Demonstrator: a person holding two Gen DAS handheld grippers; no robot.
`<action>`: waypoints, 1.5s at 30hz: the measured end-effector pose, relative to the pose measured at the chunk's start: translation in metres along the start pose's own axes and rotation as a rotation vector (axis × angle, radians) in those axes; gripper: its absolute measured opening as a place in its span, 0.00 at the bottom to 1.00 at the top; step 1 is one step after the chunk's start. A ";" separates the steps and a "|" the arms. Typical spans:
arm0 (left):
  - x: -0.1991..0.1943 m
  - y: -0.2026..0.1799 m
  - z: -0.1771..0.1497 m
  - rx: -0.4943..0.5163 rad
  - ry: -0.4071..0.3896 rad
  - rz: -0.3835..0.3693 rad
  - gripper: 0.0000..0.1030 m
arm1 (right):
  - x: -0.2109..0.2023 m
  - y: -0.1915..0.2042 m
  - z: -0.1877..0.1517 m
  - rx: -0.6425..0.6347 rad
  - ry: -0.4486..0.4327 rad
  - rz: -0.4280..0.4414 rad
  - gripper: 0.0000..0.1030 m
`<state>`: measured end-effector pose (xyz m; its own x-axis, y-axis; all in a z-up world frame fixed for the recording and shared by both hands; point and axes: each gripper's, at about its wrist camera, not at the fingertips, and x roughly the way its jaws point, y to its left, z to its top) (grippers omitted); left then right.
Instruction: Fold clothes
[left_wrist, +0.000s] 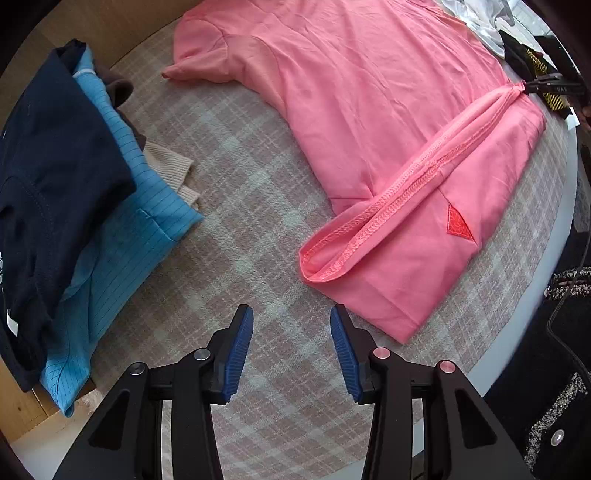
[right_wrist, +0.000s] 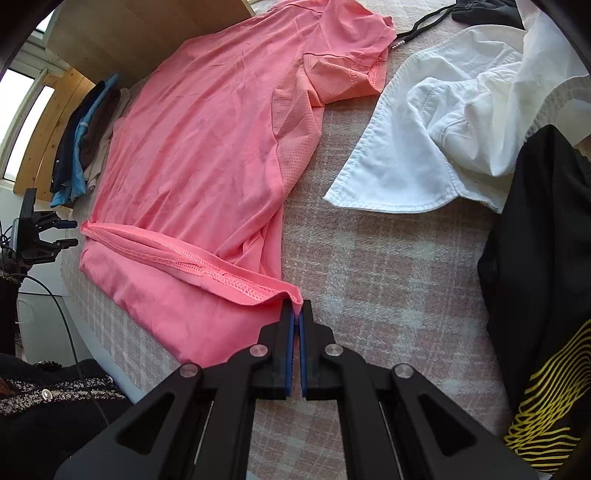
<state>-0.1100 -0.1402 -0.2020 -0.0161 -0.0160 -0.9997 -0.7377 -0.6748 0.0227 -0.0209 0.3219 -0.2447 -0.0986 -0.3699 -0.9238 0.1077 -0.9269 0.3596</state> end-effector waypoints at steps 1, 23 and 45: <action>0.003 -0.008 0.005 0.015 -0.002 0.004 0.40 | 0.000 0.001 0.001 0.000 0.004 0.000 0.02; 0.019 -0.121 0.097 0.209 -0.089 -0.170 0.38 | -0.028 0.041 -0.012 -0.184 -0.052 -0.307 0.27; 0.001 -0.140 0.154 0.116 -0.189 -0.212 0.37 | 0.013 0.120 0.022 -0.346 0.026 0.137 0.07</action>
<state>-0.1111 0.0677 -0.2059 0.0287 0.2610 -0.9649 -0.8102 -0.5593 -0.1753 -0.0312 0.2039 -0.2109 -0.0354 -0.4827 -0.8751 0.4462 -0.7911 0.4183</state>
